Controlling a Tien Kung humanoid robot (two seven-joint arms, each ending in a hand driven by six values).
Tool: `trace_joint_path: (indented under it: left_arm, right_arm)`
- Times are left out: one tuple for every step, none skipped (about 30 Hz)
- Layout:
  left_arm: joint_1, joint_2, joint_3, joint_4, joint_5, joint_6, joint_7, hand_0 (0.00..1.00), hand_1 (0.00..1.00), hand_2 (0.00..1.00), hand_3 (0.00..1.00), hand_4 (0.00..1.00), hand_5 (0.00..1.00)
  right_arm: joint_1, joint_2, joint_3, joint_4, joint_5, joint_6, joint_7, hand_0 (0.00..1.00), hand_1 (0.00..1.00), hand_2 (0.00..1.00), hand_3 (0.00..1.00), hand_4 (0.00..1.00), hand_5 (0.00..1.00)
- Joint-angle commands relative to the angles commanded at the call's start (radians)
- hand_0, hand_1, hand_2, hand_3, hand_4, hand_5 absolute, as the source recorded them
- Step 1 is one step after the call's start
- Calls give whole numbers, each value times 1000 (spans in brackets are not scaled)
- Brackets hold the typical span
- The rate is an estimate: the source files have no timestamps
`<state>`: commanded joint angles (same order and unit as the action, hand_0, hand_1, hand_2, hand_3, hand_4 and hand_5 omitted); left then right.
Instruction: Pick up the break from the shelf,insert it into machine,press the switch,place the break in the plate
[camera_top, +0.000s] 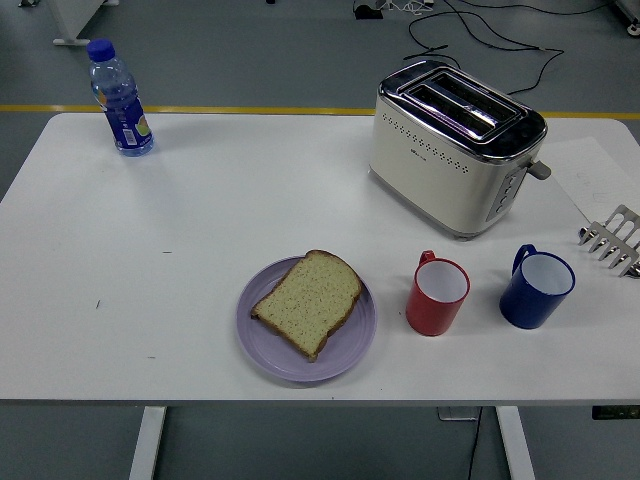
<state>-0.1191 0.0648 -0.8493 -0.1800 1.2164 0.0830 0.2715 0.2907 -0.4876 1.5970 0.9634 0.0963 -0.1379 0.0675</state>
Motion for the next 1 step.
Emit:
trace_joint_path:
  left_arm:
    - [0, 0, 1, 0, -1, 0, 0, 653, 589, 598, 595, 323, 937]
  right_arm:
    - [0, -1, 1, 0, 1, 0, 0, 734, 672, 687, 624, 473, 303]
